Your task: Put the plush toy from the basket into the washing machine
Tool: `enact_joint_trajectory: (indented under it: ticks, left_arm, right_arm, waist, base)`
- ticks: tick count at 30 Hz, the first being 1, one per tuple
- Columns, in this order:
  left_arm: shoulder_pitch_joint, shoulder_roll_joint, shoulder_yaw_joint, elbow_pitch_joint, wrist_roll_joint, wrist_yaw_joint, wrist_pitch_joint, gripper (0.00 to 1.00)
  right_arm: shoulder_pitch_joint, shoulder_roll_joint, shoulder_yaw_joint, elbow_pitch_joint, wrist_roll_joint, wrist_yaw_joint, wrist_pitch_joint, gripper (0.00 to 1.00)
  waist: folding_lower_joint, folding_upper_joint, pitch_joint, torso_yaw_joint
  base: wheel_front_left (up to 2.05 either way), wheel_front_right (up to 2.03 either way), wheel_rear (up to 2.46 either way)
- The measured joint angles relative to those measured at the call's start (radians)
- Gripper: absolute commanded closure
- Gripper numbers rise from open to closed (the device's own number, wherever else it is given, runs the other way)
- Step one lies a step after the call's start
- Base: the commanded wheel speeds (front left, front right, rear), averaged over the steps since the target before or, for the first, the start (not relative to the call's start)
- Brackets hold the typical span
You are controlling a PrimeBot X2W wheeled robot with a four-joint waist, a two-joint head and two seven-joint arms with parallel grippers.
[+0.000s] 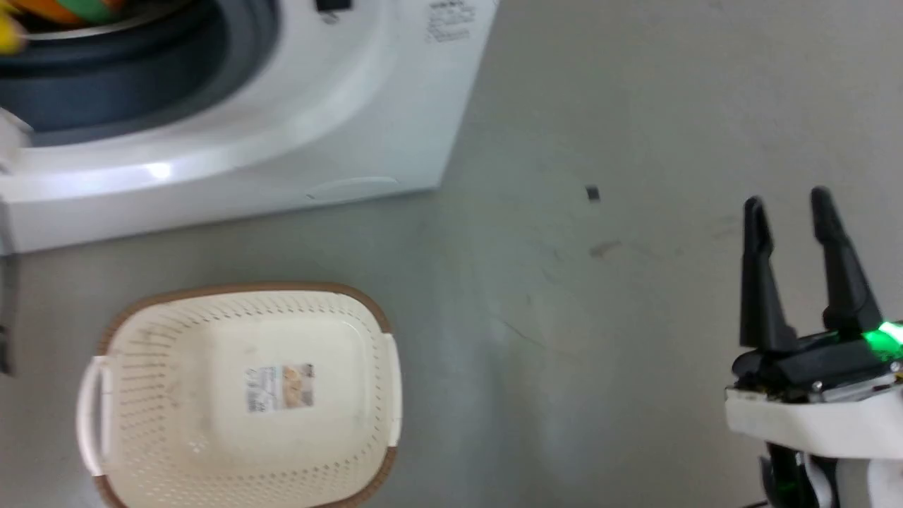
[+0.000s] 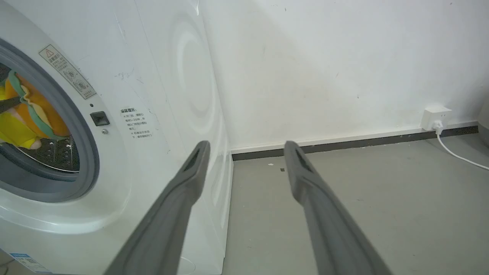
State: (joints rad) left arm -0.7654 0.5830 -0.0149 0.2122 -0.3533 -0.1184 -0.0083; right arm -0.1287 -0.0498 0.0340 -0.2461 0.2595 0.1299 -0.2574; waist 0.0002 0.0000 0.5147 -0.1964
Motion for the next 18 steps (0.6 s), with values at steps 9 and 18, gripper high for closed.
enact_joint_trajectory:
  ticks: [9, 18]
  left_arm:
    - [-0.324, 0.159, -0.068, 0.127, -0.010, -0.008, 0.129, 1.00]
    - [-0.584, 0.204, -0.214, 0.325, -0.052, -0.008, 0.249, 1.00]
  right_arm:
    - [-0.062, 0.000, -0.015, -0.019, 0.060, 0.000, 0.000, 0.00]
    - [-0.072, 0.000, 0.002, -0.009, 0.086, 0.000, 0.000, 0.00]
  waist:
    - [0.0001, 0.0000, 0.173, -0.092]
    - [0.0000, 0.0000, 0.295, -0.153]
  base:
    - [0.00, 0.00, 0.00]
    - [0.00, 0.00, 0.00]
